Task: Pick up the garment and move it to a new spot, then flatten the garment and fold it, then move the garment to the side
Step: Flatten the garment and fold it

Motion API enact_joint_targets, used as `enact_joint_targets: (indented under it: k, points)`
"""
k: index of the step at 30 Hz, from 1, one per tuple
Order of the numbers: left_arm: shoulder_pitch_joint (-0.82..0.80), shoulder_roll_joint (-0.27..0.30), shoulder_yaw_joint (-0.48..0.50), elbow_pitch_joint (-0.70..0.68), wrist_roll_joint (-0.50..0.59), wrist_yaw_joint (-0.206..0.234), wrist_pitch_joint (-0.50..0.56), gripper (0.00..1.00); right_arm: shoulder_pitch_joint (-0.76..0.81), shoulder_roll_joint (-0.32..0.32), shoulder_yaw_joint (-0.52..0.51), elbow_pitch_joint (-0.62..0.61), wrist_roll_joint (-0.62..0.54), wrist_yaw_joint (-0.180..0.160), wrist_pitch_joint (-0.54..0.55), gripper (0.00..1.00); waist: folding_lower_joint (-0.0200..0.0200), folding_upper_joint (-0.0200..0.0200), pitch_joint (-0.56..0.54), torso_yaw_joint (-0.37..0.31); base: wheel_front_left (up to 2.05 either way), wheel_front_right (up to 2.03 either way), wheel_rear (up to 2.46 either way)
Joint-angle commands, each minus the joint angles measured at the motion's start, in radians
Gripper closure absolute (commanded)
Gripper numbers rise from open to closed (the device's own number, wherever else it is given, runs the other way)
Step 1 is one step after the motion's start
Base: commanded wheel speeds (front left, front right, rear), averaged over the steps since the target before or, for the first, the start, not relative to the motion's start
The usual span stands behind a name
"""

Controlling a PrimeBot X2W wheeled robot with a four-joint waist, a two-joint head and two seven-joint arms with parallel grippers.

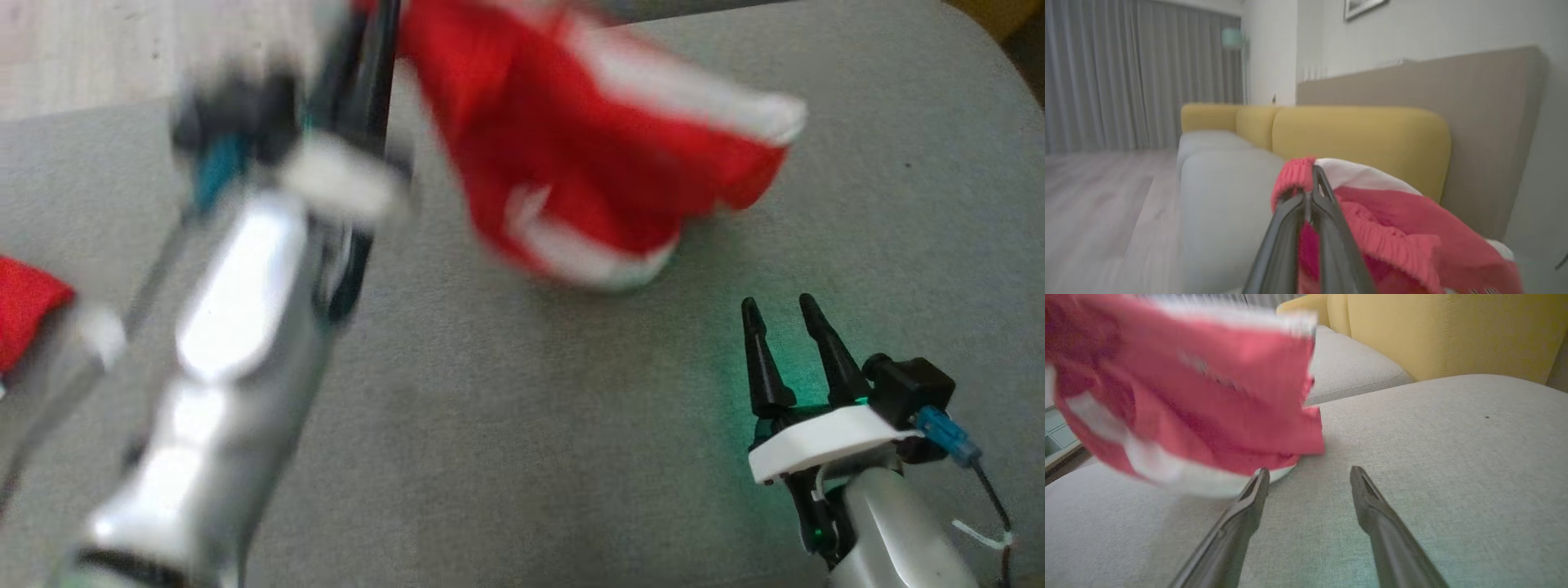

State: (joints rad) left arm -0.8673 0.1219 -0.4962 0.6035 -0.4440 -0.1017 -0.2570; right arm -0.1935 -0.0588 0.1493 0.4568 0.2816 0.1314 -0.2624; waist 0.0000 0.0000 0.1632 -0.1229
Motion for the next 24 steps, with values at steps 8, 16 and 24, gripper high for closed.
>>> enact_joint_targets:
  k: [8,16,24]
  points:
    - [0.402,0.083,0.06,0.085,-0.063,-0.02,-0.004,1.0,-0.035,0.002,0.019,-0.048,-0.018,-0.001,0.001,0.0,0.0,0.0,0.019,0.031,0.0,0.0,0.0]
    - [0.52,0.098,0.212,-0.046,0.085,0.059,-0.005,0.0,-0.068,-0.006,0.03,-0.062,-0.027,-0.001,0.001,0.0,0.0,0.0,0.021,0.037,0.0,0.0,0.0]
    - [0.603,0.043,0.373,-0.224,0.201,0.14,-0.005,0.0,-0.131,-0.006,0.027,-0.09,-0.047,-0.001,0.001,0.0,0.0,0.0,0.015,0.047,0.0,0.0,0.0]
